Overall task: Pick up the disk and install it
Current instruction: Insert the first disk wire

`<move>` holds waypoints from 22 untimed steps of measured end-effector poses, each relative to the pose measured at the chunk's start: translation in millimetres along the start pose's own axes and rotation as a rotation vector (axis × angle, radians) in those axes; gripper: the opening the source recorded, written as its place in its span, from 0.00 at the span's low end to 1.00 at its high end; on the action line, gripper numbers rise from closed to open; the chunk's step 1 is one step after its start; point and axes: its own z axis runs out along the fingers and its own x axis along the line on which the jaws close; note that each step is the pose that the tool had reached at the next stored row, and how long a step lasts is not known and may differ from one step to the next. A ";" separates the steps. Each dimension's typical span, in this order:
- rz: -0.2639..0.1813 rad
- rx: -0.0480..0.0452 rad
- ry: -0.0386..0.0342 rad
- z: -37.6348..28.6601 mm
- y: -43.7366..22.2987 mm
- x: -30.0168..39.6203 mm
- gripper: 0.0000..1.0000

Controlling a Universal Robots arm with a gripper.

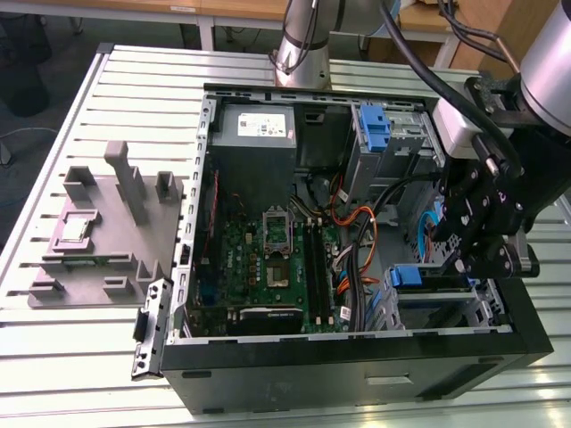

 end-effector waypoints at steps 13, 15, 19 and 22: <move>0.000 -0.0001 -0.0047 -6.3 0.1 -0.4 0.42; 0.000 -0.0001 -0.0046 -6.4 0.0 -0.7 0.42; 0.000 -0.0001 -0.0048 -6.3 0.1 -2.4 0.42; 0.000 -0.0001 -0.0066 -6.1 0.1 -4.5 0.42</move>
